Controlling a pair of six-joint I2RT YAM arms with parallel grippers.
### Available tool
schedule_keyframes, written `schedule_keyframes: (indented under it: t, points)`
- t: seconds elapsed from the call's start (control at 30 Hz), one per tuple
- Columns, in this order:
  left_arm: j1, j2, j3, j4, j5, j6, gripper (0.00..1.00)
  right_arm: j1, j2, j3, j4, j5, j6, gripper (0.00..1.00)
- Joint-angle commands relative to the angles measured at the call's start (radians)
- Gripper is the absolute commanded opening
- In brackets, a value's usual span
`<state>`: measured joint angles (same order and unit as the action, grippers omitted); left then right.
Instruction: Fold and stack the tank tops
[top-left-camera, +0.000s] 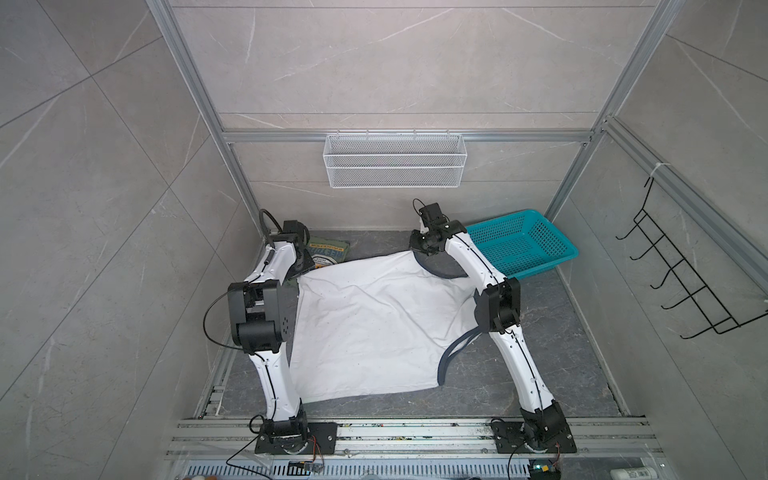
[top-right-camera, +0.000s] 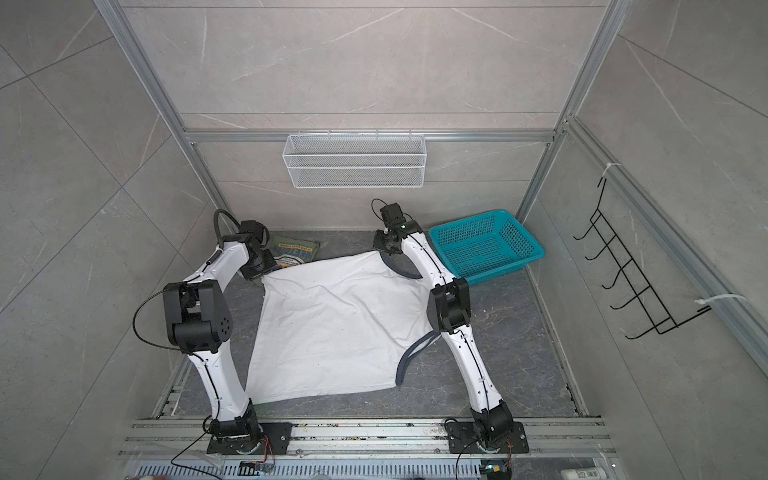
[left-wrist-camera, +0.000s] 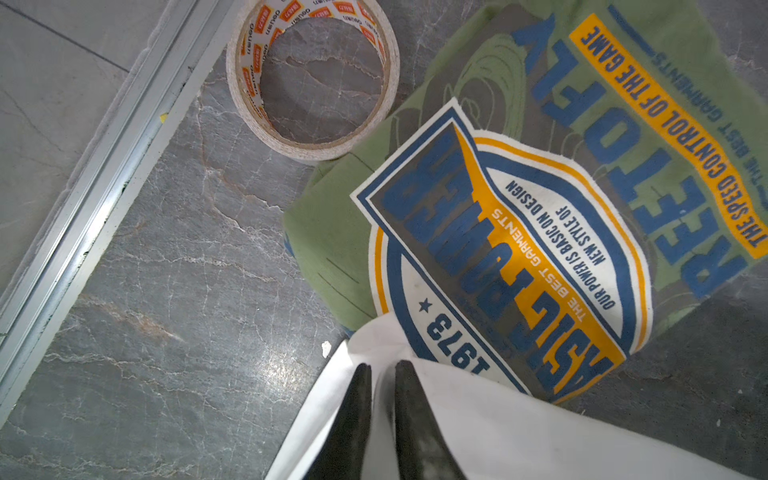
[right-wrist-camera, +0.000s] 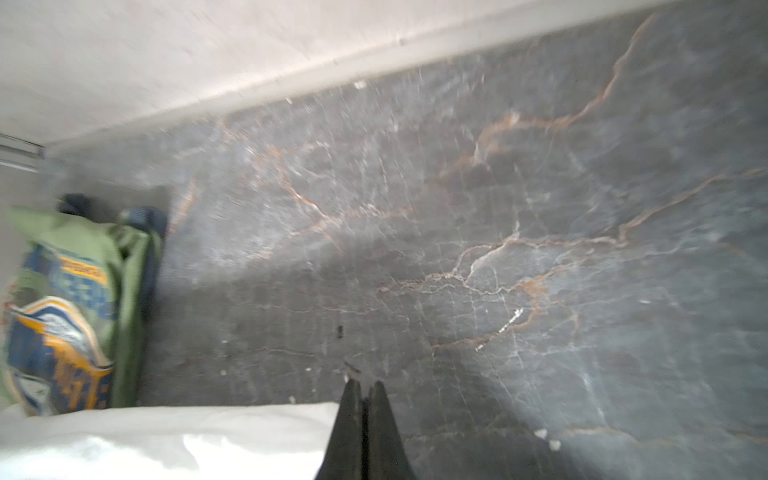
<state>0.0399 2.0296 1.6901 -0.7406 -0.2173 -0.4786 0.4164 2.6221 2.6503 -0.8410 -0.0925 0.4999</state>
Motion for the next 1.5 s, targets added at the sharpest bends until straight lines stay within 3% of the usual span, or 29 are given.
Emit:
schedule_keyframes:
  t: [0.0, 0.27, 0.6, 1.0, 1.17, 1.27, 1.47]
  points:
    - [0.007, -0.04, -0.004, 0.006, -0.047, 0.016, 0.16, -0.001, -0.082, -0.075, 0.004, 0.031, -0.021, 0.0]
    - [0.006, -0.119, -0.087, 0.043, -0.065, 0.006, 0.16, 0.0, -0.322, -0.51, 0.241, 0.023, -0.017, 0.0]
    - [0.004, -0.272, -0.262, 0.087, -0.001, -0.05, 0.16, -0.001, -0.493, -0.783, 0.362, 0.035, -0.011, 0.0]
    - [-0.029, -0.599, -0.759, 0.273, 0.168, -0.158, 0.22, 0.0, -0.832, -1.394, 0.591, 0.047, 0.062, 0.0]
    - [-0.037, -0.755, -0.967, 0.318, 0.222, -0.222, 0.34, 0.001, -0.954, -1.657, 0.688, 0.005, 0.11, 0.0]
    - [-0.038, -0.767, -0.981, 0.34, 0.277, -0.197, 0.37, 0.0, -0.966, -1.71, 0.697, 0.009, 0.11, 0.0]
    - [-0.037, -0.625, -0.873, 0.386, 0.339, -0.148, 0.37, 0.0, -0.99, -1.709, 0.674, 0.042, 0.098, 0.0]
